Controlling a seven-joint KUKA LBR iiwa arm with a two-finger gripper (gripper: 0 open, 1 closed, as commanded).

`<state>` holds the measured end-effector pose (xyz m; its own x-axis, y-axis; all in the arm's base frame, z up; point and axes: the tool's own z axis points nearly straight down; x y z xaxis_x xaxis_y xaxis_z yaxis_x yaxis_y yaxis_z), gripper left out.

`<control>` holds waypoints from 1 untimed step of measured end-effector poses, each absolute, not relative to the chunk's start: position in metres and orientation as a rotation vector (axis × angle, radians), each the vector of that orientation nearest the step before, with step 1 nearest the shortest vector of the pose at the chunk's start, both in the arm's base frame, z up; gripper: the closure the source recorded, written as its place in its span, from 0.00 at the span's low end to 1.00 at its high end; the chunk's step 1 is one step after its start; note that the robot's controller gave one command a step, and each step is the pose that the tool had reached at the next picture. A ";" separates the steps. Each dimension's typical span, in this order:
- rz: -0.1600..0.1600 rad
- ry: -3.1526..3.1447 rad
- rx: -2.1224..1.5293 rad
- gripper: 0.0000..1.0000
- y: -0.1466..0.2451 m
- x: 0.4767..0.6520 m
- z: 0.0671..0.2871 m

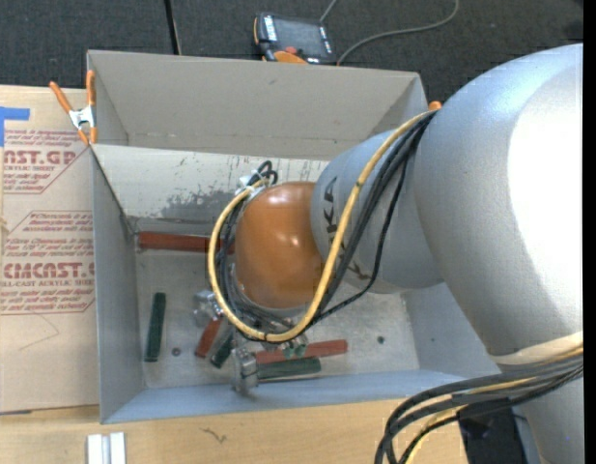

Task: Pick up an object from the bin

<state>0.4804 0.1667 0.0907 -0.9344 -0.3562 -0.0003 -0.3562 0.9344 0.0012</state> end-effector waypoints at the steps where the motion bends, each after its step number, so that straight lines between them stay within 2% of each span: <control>1: 0.000 3.093 -0.541 0.00 0.133 0.499 0.069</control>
Offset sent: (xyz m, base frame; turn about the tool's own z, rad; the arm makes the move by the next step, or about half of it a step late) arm 0.0175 -0.0328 -0.0207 0.0151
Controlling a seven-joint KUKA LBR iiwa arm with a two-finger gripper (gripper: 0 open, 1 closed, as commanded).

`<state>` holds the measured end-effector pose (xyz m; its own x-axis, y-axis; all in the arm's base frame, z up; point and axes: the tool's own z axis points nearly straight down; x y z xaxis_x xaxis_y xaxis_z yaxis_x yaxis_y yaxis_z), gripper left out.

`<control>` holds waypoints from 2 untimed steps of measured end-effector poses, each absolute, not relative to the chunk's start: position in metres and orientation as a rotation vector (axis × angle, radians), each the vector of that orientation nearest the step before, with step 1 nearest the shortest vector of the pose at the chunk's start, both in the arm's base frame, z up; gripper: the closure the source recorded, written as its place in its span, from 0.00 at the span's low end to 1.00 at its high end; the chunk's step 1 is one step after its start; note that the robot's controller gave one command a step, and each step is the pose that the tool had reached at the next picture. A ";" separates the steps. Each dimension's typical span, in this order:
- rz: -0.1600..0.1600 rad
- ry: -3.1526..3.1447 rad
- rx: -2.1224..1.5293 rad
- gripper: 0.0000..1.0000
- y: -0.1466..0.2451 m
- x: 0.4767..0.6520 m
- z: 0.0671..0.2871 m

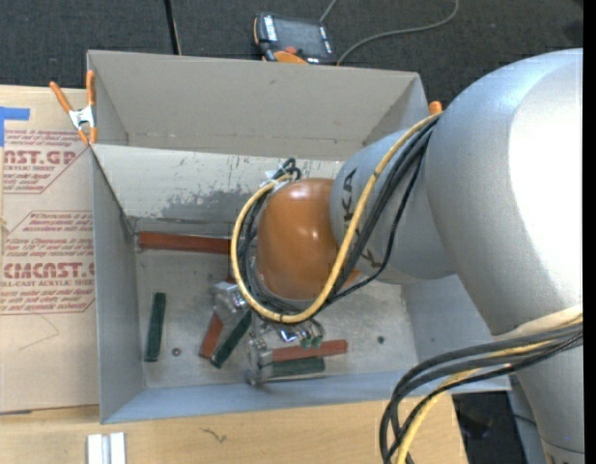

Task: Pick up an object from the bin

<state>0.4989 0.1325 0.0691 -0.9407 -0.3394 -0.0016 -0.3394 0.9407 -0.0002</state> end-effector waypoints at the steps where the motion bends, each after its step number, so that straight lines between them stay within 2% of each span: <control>1: 0.004 3.083 -0.543 1.00 0.135 0.501 0.072; 2: 0.002 3.094 -0.546 0.00 0.135 0.498 0.070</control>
Offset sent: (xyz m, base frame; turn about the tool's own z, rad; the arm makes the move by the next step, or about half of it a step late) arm 0.0000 0.0000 0.0000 0.0000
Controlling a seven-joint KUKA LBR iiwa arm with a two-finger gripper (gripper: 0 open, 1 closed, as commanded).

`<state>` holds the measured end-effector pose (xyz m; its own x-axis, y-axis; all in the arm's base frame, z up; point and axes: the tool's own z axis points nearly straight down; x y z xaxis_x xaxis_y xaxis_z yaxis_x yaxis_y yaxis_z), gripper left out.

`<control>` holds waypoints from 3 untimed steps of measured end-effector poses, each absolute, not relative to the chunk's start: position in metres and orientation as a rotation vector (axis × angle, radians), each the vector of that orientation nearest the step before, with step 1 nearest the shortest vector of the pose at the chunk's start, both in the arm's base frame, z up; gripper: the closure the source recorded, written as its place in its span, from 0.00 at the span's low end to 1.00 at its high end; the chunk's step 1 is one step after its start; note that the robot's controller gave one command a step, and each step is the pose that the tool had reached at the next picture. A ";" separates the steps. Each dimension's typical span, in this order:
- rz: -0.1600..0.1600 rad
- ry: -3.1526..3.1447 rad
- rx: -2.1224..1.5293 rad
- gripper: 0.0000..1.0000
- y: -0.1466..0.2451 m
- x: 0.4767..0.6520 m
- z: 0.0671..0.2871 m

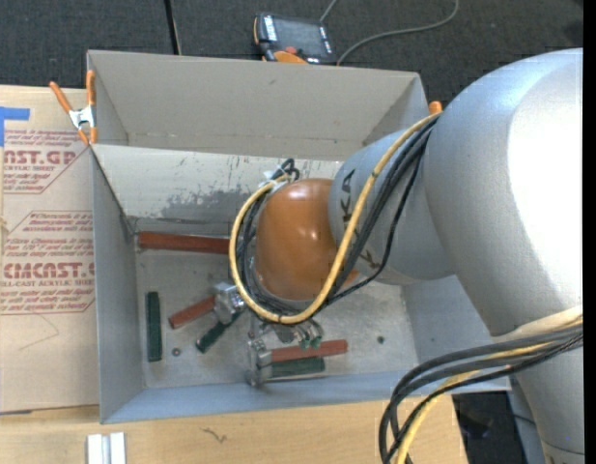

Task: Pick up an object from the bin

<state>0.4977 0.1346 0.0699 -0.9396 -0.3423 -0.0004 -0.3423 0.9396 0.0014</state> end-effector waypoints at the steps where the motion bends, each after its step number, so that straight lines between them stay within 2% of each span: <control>1: 0.004 3.087 -0.544 1.00 0.135 0.500 0.072; 2: 0.003 3.093 -0.546 0.00 0.135 0.498 0.070; 3: 0.003 3.088 -0.545 1.00 0.135 0.499 0.072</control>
Offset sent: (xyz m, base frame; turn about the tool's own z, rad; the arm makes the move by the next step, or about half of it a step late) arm 0.0000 0.0000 0.0000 0.0000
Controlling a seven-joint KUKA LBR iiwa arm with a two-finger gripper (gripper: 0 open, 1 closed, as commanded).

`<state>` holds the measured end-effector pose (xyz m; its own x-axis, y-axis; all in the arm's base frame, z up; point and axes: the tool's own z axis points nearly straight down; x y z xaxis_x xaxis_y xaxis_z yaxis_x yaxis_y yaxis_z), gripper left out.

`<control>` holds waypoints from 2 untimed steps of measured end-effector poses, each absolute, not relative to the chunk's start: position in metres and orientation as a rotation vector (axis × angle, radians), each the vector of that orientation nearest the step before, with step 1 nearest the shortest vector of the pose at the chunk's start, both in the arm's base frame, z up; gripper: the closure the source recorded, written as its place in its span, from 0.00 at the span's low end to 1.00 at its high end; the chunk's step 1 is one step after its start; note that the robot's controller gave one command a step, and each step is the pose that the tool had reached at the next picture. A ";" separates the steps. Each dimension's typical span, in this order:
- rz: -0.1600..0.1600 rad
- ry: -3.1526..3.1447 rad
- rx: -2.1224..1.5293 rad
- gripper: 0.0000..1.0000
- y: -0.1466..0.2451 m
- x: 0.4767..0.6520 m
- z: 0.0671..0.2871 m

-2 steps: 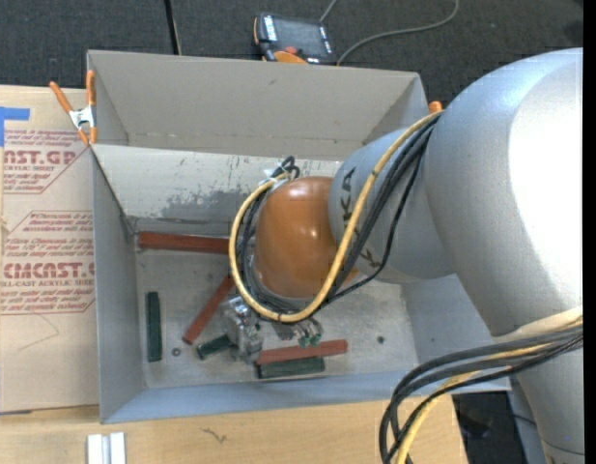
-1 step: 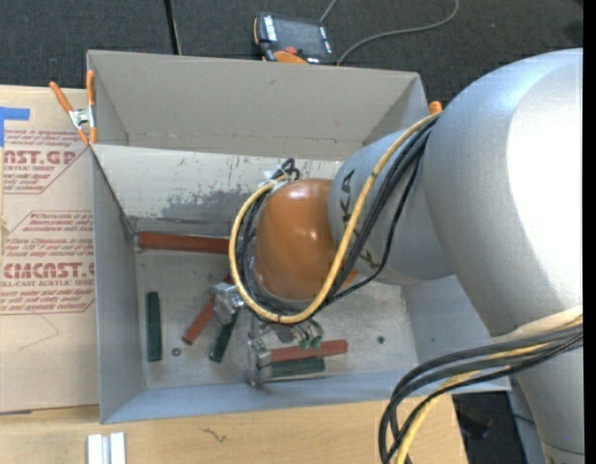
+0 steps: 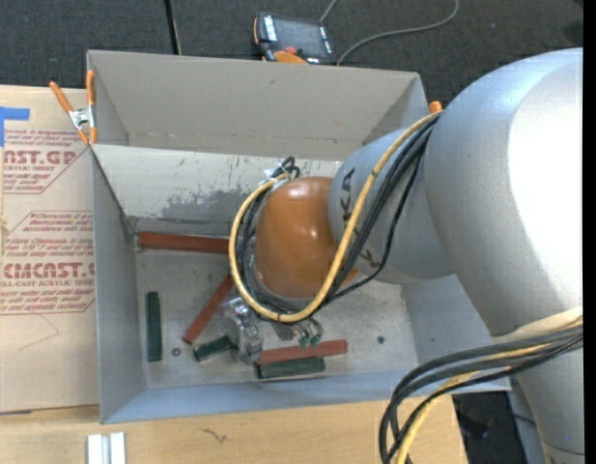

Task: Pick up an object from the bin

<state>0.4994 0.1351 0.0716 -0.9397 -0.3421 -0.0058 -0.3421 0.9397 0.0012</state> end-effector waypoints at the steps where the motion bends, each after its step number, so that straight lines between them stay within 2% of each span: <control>1: 0.003 3.093 -0.546 0.00 0.135 0.498 0.070; 2: 0.004 3.086 -0.544 1.00 0.135 0.500 0.072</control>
Offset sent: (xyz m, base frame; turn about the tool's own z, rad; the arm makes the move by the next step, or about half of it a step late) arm 0.0000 0.0000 0.0000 0.0000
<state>0.4999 0.1351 0.0717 -0.9397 -0.3418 -0.0082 -0.3418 0.9398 0.0010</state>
